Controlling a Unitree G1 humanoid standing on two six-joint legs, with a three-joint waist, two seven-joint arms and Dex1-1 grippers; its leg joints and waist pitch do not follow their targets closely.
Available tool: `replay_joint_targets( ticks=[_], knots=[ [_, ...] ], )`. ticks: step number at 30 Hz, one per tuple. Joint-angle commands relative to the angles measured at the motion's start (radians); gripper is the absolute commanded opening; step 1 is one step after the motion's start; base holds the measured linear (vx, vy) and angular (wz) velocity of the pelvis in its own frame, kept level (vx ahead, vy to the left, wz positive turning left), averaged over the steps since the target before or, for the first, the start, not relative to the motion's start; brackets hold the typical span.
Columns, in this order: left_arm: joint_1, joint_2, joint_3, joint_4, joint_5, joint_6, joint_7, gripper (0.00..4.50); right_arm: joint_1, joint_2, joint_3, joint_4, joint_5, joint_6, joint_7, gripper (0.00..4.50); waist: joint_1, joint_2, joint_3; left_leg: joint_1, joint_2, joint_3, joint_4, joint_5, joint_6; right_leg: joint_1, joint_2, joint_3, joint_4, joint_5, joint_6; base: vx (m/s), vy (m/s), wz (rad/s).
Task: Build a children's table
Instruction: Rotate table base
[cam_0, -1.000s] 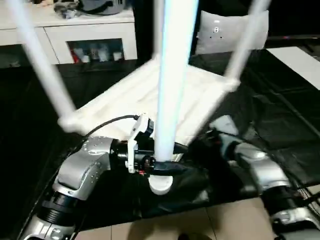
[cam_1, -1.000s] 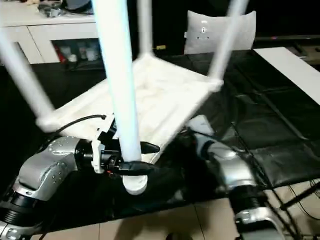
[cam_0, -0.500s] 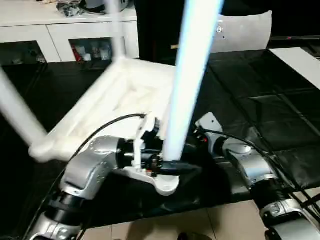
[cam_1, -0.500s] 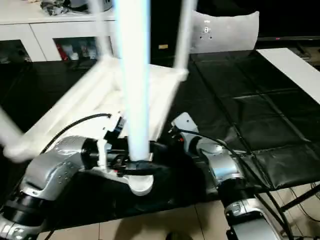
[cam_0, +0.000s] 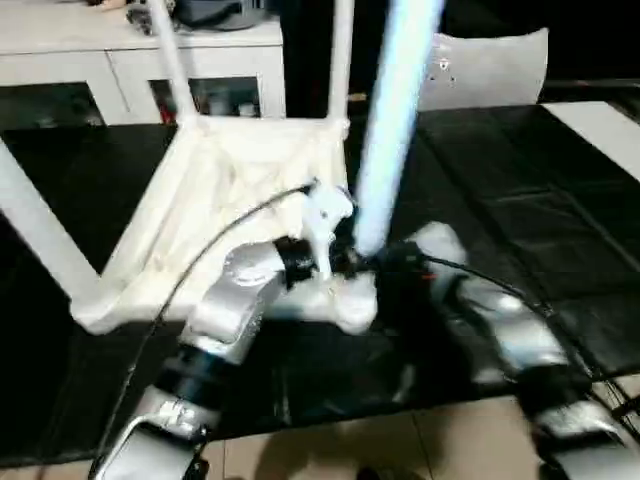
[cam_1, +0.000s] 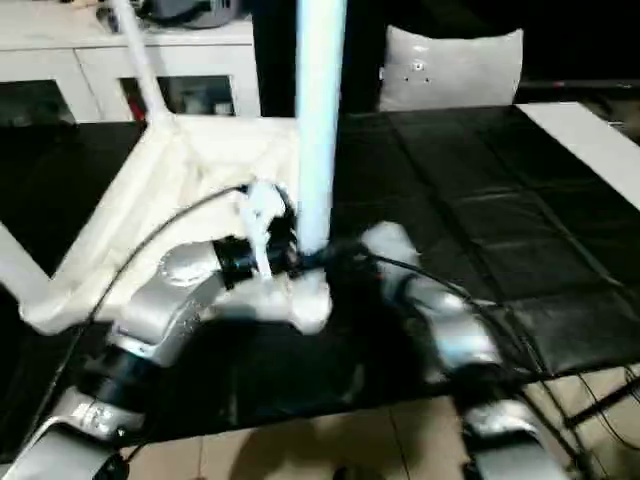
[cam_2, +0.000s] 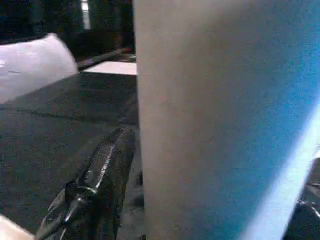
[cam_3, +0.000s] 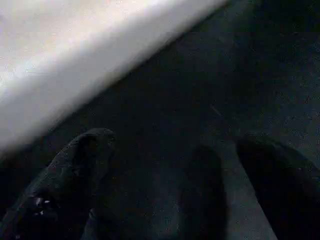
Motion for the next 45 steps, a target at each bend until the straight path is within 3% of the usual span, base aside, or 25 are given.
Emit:
replay_joint_targets(
  ticks=[1, 6, 11, 12, 17, 20, 22, 27, 33, 40, 41, 42, 45],
  knots=[
    [-0.003, 0.01, 0.009, 0.034, 0.043, -0.016, 0.031, 3.07, 0.01, -0.011, -0.025, -0.04, 0.017, 0.02, 0.008, 4.5, 0.007, -0.018, -0.071, -0.017, 0.0, 0.005, -0.064, -0.184, 0.076, 0.067, -0.039, 0.035, -0.098, -0.496, -0.05, 0.0, 0.0, 0.0],
    [0.062, 0.055, -0.014, 0.003, 0.023, -0.045, -0.066, 3.07, 0.053, -0.043, -0.082, -0.113, 0.049, 0.043, -0.011, 4.5, 0.005, -0.016, -0.074, -0.021, 0.002, 0.005, -0.065, -0.159, 0.09, 0.067, -0.041, 0.037, -0.091, -0.46, -0.07, 0.0, 0.0, 0.0],
    [0.087, 0.084, -0.017, -0.012, -0.006, -0.037, -0.123, 3.07, 0.066, -0.056, -0.082, -0.153, 0.069, 0.068, 0.013, 4.5, 0.009, -0.011, -0.073, -0.013, 0.007, 0.006, -0.067, -0.162, 0.094, 0.063, -0.041, 0.04, -0.088, -0.427, -0.101, 0.0, 0.0, 0.0],
    [0.097, 0.118, -0.015, -0.011, -0.029, -0.024, -0.187, 3.07, 0.075, -0.065, -0.08, -0.181, 0.082, 0.073, 0.047, 4.5, 0.013, -0.011, -0.072, -0.013, 0.007, 0.006, -0.069, -0.162, 0.095, 0.064, -0.043, 0.041, -0.088, -0.427, -0.105, 0.0, 0.0, 0.0],
    [0.096, 0.242, -0.018, 0.05, -0.014, -0.043, -0.333, 2.8, 0.112, -0.111, -0.048, -0.275, 0.109, 0.04, 0.192, 4.5, 0.024, -0.004, -0.07, -0.008, 0.009, 0.005, -0.074, -0.181, 0.088, 0.064, -0.041, 0.043, -0.085, -0.422, -0.099, 0.0, 0.0, 0.0],
    [0.063, 0.318, -0.046, 0.13, 0.054, -0.113, -0.389, 2.52, 0.144, -0.164, -0.005, -0.33, 0.117, 0.006, 0.311, 4.5, 0.025, -0.005, -0.066, -0.007, 0.007, 0.004, -0.077, -0.203, 0.086, 0.063, -0.038, 0.042, -0.093, -0.451, -0.08, 0.0, 0.0, 0.0],
    [0.045, 0.347, -0.068, 0.16, 0.077, -0.139, -0.43, 2.31, 0.152, -0.185, 0.017, -0.346, 0.119, -0.004, 0.357, 4.5, 0.028, -0.001, -0.067, -0.005, 0.01, 0.002, -0.078, -0.202, 0.075, 0.064, -0.044, 0.044, -0.09, -0.452, -0.086, 0.0, 0.0, 0.0],
    [-0.005, 0.356, -0.091, 0.227, 0.102, -0.185, -0.465, 1.86, 0.156, -0.207, 0.041, -0.364, 0.121, -0.009, 0.417, 4.5, 0.036, -0.004, -0.069, -0.007, 0.013, 0.003, -0.078, -0.187, 0.071, 0.067, -0.047, 0.048, -0.082, -0.41, -0.115, 0.0, 0.0, 0.0],
    [-0.087, 0.34, -0.121, 0.346, 0.139, -0.265, -0.513, 1.52, 0.16, -0.227, 0.059, -0.357, 0.125, -0.026, 0.482, 4.5, 0.047, -0.007, -0.07, -0.006, 0.011, 0.005, -0.075, -0.167, 0.074, 0.068, -0.047, 0.049, -0.083, -0.404, -0.114, 0.0, 0.0, 0.0],
    [-0.143, 0.315, -0.145, 0.448, 0.171, -0.309, -0.559, 0.93, 0.154, -0.227, 0.063, -0.285, 0.121, -0.072, 0.509, 4.5, 0.053, -0.01, -0.074, -0.011, 0.013, 0.005, -0.074, -0.145, 0.078, 0.074, -0.051, 0.048, -0.075, -0.365, -0.14, 0.0, 0.0, 0.0],
    [-0.156, 0.308, -0.152, 0.481, 0.184, -0.325, -0.557, 0.91, 0.149, -0.225, 0.063, -0.257, 0.115, -0.091, 0.511, 4.5, 0.054, 0.012, -0.073, -0.009, 0.011, 0.004, -0.073, -0.153, 0.077, 0.07, -0.051, 0.047, -0.078, -0.37, -0.141, 0.0, 0.0, 0.0],
    [-0.174, 0.3, -0.158, 0.526, 0.202, -0.348, -0.545, 0.86, 0.144, -0.223, 0.061, -0.23, 0.11, -0.107, 0.514, 4.5, 0.049, 0.002, -0.074, -0.009, 0.009, 0.007, -0.071, -0.163, 0.077, 0.071, -0.048, 0.045, -0.083, -0.372, -0.14, 0.0, 0.0, 0.0],
    [-0.203, 0.285, -0.165, 0.599, 0.229, -0.388, -0.528, 0.54, 0.131, -0.218, 0.06, -0.176, 0.104, -0.139, 0.521, 4.5, 0.051, 0.001, -0.073, -0.008, 0.007, 0.007, -0.071, -0.178, 0.075, 0.071, -0.046, 0.043, -0.086, -0.39, -0.133, 0.0, 0.0, 0.0]
  ],
)
